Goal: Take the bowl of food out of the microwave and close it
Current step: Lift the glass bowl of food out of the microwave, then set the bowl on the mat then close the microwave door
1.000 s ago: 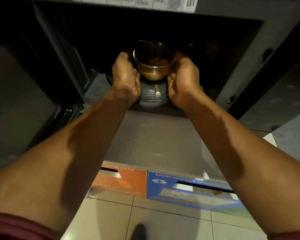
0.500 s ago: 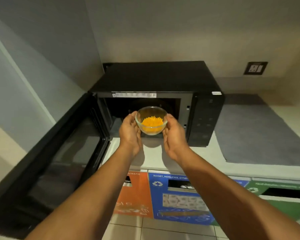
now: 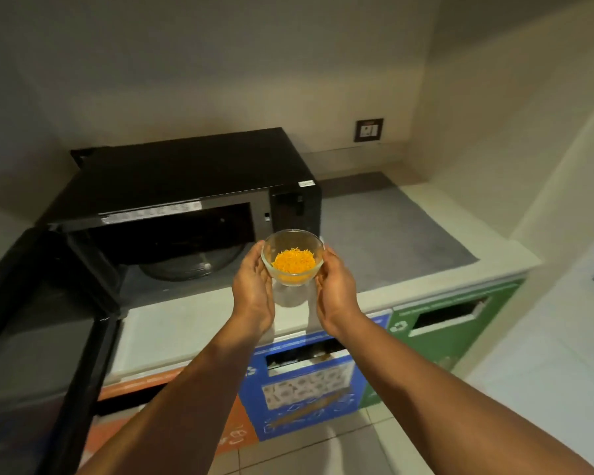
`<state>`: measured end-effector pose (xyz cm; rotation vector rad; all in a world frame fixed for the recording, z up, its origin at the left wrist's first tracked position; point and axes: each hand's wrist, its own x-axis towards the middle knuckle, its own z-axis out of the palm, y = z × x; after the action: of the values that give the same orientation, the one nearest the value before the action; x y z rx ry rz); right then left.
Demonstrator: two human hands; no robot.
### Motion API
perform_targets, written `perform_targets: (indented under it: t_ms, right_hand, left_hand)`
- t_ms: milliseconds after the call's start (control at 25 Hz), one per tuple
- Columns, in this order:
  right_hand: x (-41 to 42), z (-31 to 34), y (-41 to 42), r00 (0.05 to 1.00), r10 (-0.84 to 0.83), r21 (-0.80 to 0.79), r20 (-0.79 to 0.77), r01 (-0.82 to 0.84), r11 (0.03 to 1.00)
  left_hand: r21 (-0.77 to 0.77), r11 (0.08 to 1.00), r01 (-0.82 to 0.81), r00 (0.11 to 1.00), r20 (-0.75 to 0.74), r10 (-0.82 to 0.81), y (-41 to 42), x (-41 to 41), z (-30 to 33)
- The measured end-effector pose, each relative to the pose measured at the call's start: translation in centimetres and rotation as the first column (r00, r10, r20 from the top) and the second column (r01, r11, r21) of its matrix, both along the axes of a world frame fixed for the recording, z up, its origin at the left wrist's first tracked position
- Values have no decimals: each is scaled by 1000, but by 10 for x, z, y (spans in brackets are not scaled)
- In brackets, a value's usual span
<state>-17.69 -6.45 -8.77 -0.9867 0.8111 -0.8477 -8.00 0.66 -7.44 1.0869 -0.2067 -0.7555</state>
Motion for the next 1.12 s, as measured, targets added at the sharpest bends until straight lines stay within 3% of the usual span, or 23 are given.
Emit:
perform_targets:
  t_ms: [280, 440, 640, 920, 1120]
  right_hand:
    - [-73, -37, -126, 975, -224, 65, 3, 223, 973]
    - [-88, -63, -216, 967, -252, -25, -35, 251, 968]
    - [-98, -104, -299, 972, -219, -79, -81, 213, 974]
    - [-99, -131, -335, 989, -115, 65, -91, 121, 990]
    - [-101, -136, -336, 984, -127, 65, -126, 136, 989]
  left_hand:
    - [27, 954, 299, 954, -18, -299, -143, -64, -41]
    - [18, 959, 283, 956, -82, -280, -241, -79, -72]
    - [112, 931, 347, 933, 59, -355, -325, -85, -119]
    - [216, 916, 338, 935, 30, -353, -362, -79, -156]
    - [237, 916, 323, 940, 30, -339, -367, -80, -158]
